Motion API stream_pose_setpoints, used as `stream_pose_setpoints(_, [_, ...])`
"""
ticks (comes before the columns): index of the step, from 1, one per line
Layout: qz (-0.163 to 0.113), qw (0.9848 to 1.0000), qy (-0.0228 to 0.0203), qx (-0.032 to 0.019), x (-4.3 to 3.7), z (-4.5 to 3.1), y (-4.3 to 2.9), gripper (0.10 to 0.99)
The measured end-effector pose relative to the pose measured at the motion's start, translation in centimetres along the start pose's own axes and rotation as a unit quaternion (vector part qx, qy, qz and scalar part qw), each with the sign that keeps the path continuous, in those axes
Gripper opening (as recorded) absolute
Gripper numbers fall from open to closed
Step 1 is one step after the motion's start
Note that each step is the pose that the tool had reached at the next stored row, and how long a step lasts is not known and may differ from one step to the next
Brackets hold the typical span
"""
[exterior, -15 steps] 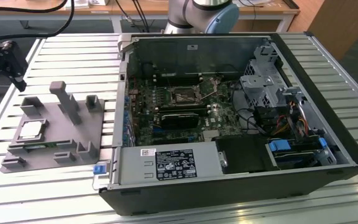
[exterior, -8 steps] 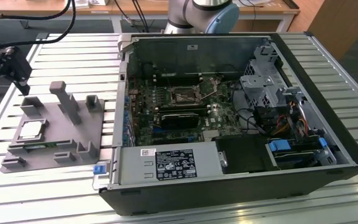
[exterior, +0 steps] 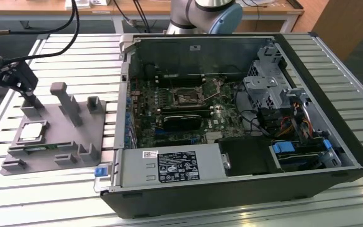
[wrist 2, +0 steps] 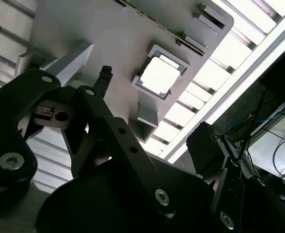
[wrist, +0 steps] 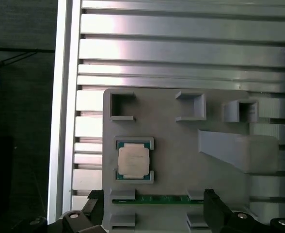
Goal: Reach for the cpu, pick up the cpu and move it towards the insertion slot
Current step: 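Pick up the cpu and move it towards the insertion slot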
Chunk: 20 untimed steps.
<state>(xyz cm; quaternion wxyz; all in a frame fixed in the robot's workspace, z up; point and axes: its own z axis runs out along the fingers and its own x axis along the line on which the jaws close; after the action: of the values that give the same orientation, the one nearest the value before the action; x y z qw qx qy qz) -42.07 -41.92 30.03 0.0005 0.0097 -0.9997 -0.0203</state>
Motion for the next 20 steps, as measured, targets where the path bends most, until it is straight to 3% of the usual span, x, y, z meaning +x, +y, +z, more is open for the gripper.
stream_pose_setpoints(9, [0.000, 1.0000, 0.0000, 0.0011, 0.06, 1.47, -0.07, 0.894])
stream_pose_setpoints(20, [0.000, 1.0000, 0.0000, 0.0010, 1.61, 3.49, -0.05, 0.894])
